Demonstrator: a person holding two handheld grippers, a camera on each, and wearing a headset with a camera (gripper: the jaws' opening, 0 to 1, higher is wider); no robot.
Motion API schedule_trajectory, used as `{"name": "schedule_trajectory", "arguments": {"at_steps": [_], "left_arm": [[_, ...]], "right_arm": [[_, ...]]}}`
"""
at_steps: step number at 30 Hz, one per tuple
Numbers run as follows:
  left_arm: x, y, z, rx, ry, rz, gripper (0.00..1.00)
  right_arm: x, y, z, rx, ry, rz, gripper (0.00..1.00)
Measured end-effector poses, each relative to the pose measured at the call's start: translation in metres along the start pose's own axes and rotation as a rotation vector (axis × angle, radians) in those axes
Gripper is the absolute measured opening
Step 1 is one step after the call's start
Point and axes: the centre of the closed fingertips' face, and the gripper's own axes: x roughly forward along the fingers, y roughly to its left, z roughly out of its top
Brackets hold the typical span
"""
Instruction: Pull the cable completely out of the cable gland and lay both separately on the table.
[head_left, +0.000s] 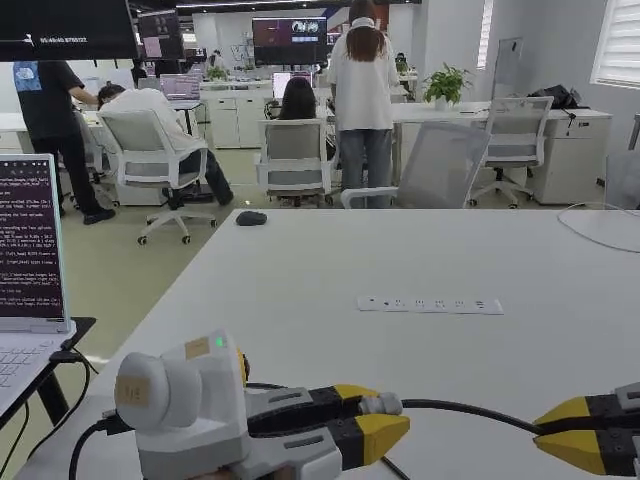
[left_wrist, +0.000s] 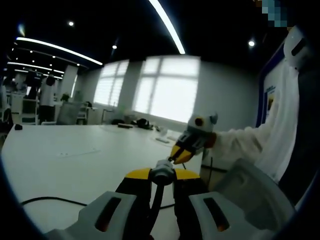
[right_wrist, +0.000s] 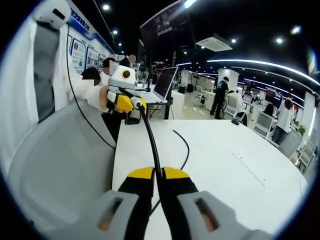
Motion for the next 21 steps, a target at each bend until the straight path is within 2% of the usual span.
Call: {"name": "schedule_trajectory", "arguments": {"at_steps": [7,13,21], "left_arm": [[0.001,-0.003,-0.002,0.01,0.012,-0.013,0.17],[0.004,-0.009,-0.004,0.015,0.022,-0.037,0.17],[0.005,-0.014,-0.006,0.024,0.032,-0.057,0.17]], "right_arm": [[0.001,-0.003,-0.003,0.011,0.01,-0.01,0.05],[0.005,-0.003,-0.012,0.009,0.045,-0.009,0.06],[0.013,-0.004,-0.017,0.012,0.065,-0.022,0.17]]}}
